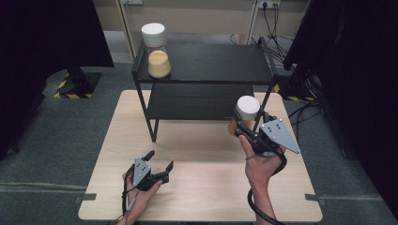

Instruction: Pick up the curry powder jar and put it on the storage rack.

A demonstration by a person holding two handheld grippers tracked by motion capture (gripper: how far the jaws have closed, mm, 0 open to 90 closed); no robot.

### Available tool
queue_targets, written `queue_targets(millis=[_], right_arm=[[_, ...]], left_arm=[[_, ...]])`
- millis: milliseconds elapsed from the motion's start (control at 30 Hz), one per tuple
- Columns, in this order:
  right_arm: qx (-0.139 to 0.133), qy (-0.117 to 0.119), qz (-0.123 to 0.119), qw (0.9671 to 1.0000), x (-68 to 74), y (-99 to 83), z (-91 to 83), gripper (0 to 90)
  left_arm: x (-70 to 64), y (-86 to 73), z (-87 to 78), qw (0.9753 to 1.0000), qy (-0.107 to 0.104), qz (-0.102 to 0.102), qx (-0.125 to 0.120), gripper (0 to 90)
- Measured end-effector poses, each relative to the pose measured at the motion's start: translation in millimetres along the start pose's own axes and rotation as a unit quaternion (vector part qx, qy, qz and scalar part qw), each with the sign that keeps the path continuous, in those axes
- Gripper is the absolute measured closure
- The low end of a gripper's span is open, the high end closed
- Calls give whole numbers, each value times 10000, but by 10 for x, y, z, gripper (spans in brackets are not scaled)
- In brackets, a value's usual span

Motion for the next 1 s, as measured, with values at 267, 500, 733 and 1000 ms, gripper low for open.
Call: queue_targets(millis=[267, 500, 733, 1000], right_arm=[[-80, -12, -3, 10000, -16, 124, 27, 340], [-181, -5, -20, 9998, -27, 252, 46, 340], [-248, 3, -76, 9997, -28, 378, 61, 340], [-349, 25, -108, 9993, -21, 561, 102, 341]], left_arm=[[0, 1, -1, 10000, 3, 1, 3, 134], [-1, 0, 0, 10000, 5, -8, 1, 135], [-2, 1, 0, 10000, 7, -6, 3, 135], [1, -1, 0, 10000, 3, -13, -2, 134]])
Point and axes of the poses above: each handheld gripper's, and its own axes: z roughly forward along the jaws, y roughly out of its top, x roughly to its left, the point moved 3 cm from there along z, roughly forward along the jaws, and after that the axes turned 9 degrees about x, right-handed, at the moved point
